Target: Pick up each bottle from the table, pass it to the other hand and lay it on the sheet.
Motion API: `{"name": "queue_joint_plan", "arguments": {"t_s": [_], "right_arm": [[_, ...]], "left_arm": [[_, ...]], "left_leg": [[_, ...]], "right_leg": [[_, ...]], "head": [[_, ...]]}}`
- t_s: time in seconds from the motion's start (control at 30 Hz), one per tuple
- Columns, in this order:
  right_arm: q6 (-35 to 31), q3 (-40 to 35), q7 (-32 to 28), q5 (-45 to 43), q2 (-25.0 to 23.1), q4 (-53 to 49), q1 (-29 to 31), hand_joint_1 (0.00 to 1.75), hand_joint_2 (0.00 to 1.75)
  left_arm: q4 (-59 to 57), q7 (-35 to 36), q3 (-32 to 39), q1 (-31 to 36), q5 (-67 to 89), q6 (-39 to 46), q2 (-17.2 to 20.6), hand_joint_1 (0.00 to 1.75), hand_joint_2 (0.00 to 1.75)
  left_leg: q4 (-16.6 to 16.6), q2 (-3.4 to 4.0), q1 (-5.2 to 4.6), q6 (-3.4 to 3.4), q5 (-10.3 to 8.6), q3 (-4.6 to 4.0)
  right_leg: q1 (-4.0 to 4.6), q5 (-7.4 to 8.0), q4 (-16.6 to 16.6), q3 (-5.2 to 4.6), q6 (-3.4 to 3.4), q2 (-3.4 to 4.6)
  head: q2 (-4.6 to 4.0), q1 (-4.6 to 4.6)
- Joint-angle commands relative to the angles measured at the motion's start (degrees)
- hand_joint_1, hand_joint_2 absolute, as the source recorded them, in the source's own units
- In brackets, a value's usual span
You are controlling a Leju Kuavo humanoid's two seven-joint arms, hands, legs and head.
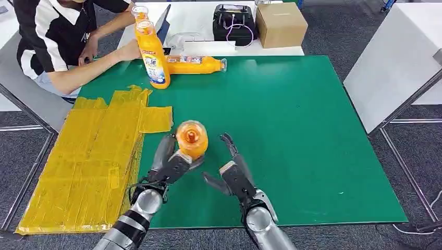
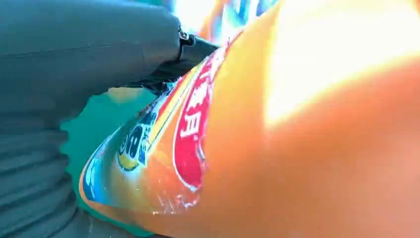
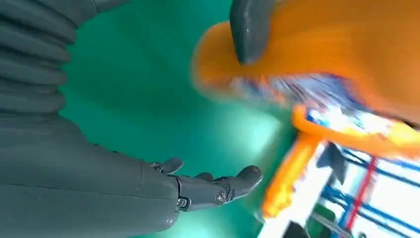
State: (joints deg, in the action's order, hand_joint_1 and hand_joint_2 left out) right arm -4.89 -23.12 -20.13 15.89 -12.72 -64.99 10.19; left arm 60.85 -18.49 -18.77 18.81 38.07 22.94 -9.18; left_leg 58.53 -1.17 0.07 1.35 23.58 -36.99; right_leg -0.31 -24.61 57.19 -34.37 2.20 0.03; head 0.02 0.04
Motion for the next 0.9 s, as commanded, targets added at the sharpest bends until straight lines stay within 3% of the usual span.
{"name": "queue_joint_plan", "arguments": {"t_s": [0.03,0.07,0.1,0.2,0.3,0.33,0.4,0.47,0.57,0.7,0.73,0.77,0.9], "right_arm": [[0.6,1.9,0.0,-0.8,2.5,-8.3,-2.3,0.00,0.00],[0.6,1.8,0.0,-0.7,2.4,-8.1,-2.2,0.00,0.00],[0.1,2.2,-0.6,-1.5,2.2,-7.7,-2.0,0.00,1.75],[0.0,2.6,-1.1,-3.6,3.4,-10.7,-2.4,0.00,1.75],[0.1,1.9,-0.8,-3.9,4.5,-10.8,-1.9,0.00,1.75],[0.1,1.7,-0.9,-4.1,4.6,-10.7,-1.8,0.00,1.75],[-0.4,1.6,-1.8,-4.8,4.7,-11.7,-2.2,0.00,1.75],[-0.9,1.2,-2.4,-5.3,4.8,-13.5,-2.6,0.00,1.75],[-2.9,0.6,-3.0,-4.9,5.2,-16.0,-3.3,0.00,1.75],[-3.8,0.5,-3.2,-5.5,5.8,-18.0,-4.0,0.00,1.75],[-3.8,0.5,-3.2,-5.5,5.8,-18.0,-4.0,0.00,1.75],[-3.8,0.5,-3.2,-5.5,5.8,-18.0,-4.0,0.00,1.75],[-3.8,0.5,-3.2,-5.5,5.8,-17.9,-4.0,0.00,1.75]], "left_arm": [[-6.4,0.7,-1.6,5.2,4.6,2.3,3.4,1.75,1.75],[-6.4,0.7,-1.6,5.0,4.7,2.4,3.2,1.75,1.75],[-7.9,4.5,-2.2,5.7,10.9,6.0,3.9,1.75,1.75],[-17.5,13.2,-1.5,9.7,28.1,15.0,7.6,1.75,1.75],[-23.1,25.4,-1.7,12.6,49.4,17.1,12.1,1.75,1.75],[-26.6,32.9,-8.0,14.7,51.9,17.1,15.3,1.75,1.75],[-31.4,32.7,-6.3,16.1,51.9,17.1,15.7,1.75,1.75],[-36.7,39.1,-13.9,18.7,51.9,17.1,18.4,1.75,1.75],[-40.8,42.9,-17.6,20.2,51.9,16.2,20.9,1.75,1.75],[-43.2,44.7,-16.8,21.3,51.9,12.3,21.8,1.75,1.75],[-43.3,44.8,-16.6,21.4,51.9,12.0,21.8,1.75,1.75],[-43.3,44.8,-16.6,21.4,51.9,12.0,21.8,1.75,1.75],[-43.3,44.8,-16.7,21.5,51.9,11.7,21.6,1.75,1.75]], "left_leg": [[0.0,-0.01,0.03,-0.05,0.03,0.21],[-0.1,0.03,0.06,-0.07,0.08,0.37],[-0.1,0.05,0.04,-0.06,0.07,0.30],[-0.1,0.03,0.00,-0.03,-0.02,0.11],[-0.1,0.10,0.02,-0.06,0.00,0.18],[-0.1,0.16,0.03,-0.08,0.02,0.29],[-0.1,0.14,0.03,-0.06,-0.01,0.15],[-0.1,0.23,0.08,-0.09,0.02,0.31],[0.0,0.29,0.16,-0.15,0.10,0.48],[0.0,0.26,0.14,-0.09,0.03,0.17],[0.0,0.40,0.21,-0.13,0.20,0.58],[0.0,0.23,0.16,-0.10,0.05,0.22],[0.0,0.28,0.19,-0.14,0.14,0.49]], "right_leg": [[0.04,-0.05,-0.1,0.26,-0.03,-0.08],[0.07,-0.08,-0.1,0.44,-0.04,-0.08],[0.05,-0.06,-0.1,0.35,-0.03,-0.05],[0.00,0.01,-0.1,0.12,-0.02,-0.02],[0.03,0.02,-0.1,0.18,-0.04,0.05],[0.04,0.00,-0.1,0.29,-0.06,0.08],[0.04,0.02,-0.1,0.14,-0.04,0.05],[0.11,0.00,-0.1,0.28,-0.07,0.08],[0.18,-0.07,-0.1,0.46,-0.09,0.10],[0.13,-0.01,0.0,0.13,-0.03,0.12],[0.22,-0.13,-0.1,0.57,-0.06,0.19],[0.16,-0.05,0.0,0.22,-0.03,0.05],[0.20,-0.12,-0.1,0.51,-0.09,0.10]], "head": [[0.00,-0.02],[0.00,0.00],[0.00,0.00],[0.00,0.00],[0.00,0.00],[0.00,0.00],[0.00,0.00],[0.00,0.00],[0.00,0.00],[0.00,0.00],[0.00,0.02],[0.00,0.00],[0.00,0.02]]}}
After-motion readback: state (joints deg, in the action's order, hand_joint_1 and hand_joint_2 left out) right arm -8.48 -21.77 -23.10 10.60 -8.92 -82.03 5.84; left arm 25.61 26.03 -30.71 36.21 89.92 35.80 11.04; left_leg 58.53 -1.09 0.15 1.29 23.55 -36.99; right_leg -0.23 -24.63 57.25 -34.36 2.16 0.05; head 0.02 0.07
